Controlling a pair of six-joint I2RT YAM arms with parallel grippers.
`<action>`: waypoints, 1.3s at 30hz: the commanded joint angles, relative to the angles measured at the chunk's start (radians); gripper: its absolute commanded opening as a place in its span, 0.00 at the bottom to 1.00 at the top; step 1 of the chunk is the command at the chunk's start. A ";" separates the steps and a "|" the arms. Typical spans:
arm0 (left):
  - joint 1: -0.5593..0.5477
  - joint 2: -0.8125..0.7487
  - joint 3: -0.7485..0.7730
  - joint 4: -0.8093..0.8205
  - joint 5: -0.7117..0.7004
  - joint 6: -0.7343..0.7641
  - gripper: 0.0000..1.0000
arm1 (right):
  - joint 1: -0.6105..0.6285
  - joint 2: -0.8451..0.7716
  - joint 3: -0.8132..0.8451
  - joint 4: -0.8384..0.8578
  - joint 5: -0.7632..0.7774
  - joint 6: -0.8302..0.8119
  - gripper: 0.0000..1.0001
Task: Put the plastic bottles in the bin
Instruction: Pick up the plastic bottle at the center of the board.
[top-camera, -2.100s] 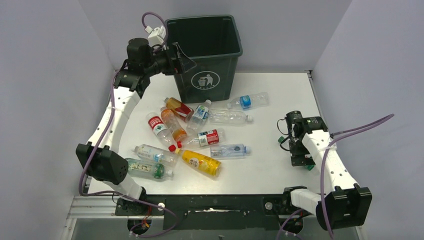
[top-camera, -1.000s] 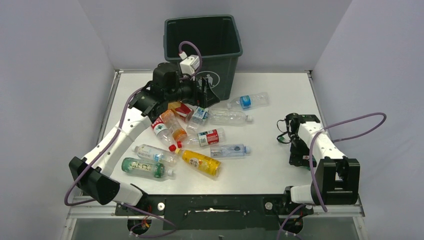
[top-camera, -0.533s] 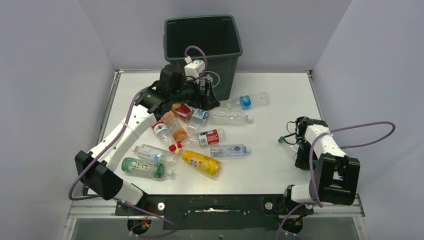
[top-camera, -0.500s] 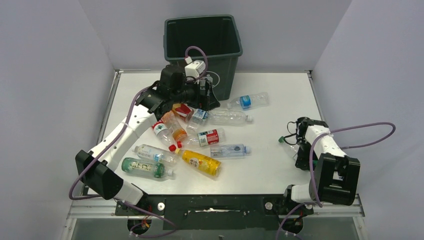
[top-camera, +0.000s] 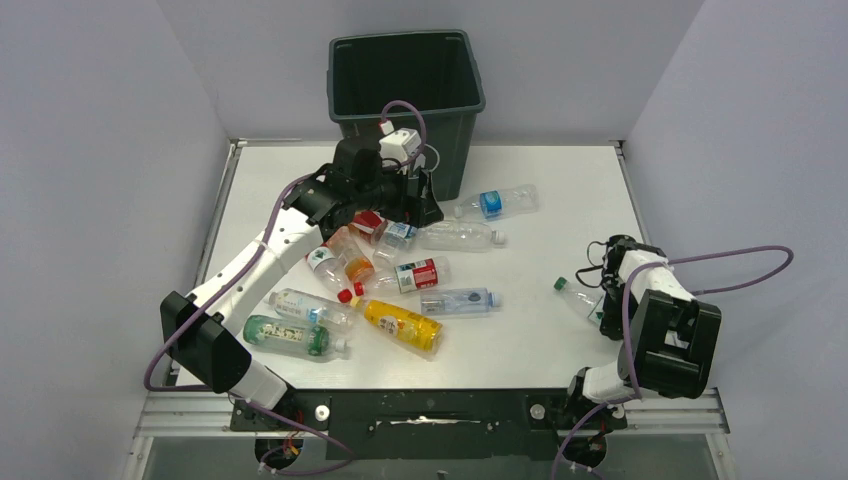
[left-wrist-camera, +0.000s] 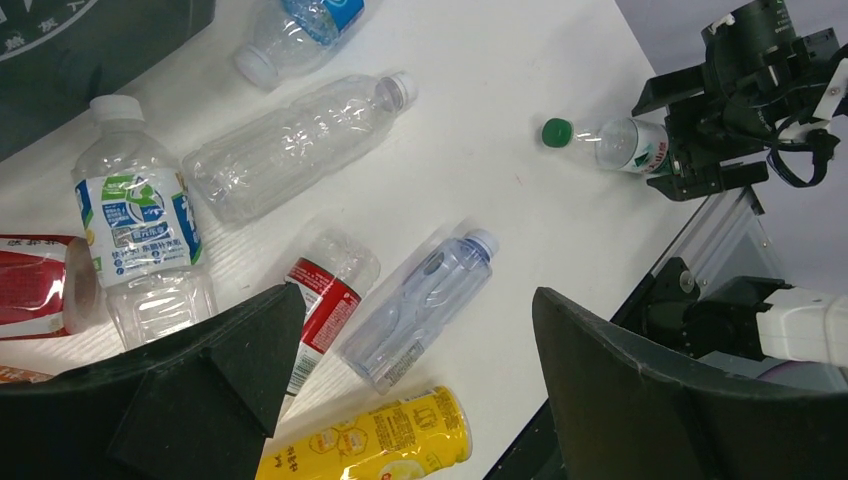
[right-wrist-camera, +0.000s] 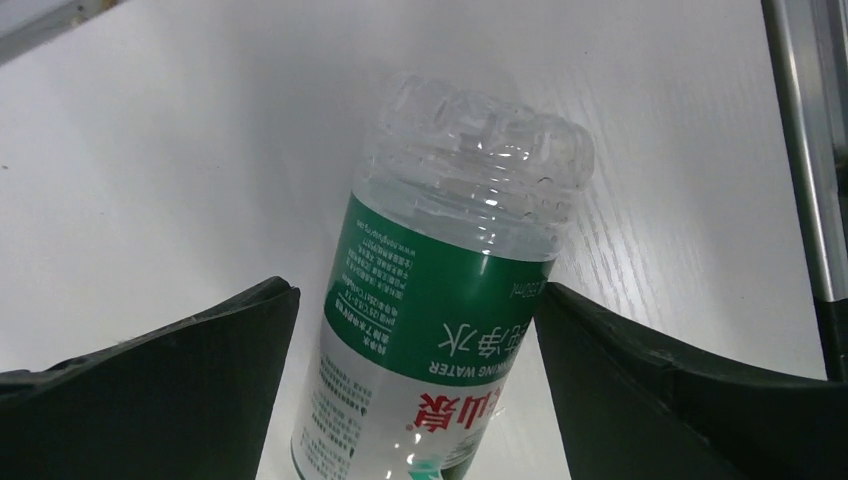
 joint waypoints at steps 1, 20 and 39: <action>-0.014 0.006 -0.004 0.017 -0.016 0.015 0.85 | -0.006 0.051 0.005 0.044 0.009 -0.063 0.89; -0.022 -0.035 -0.067 0.034 -0.040 0.003 0.85 | 0.069 0.030 0.012 0.179 0.033 -0.304 0.45; -0.058 -0.112 -0.156 0.130 0.050 -0.012 0.85 | 0.300 -0.150 0.129 0.312 0.010 -0.728 0.41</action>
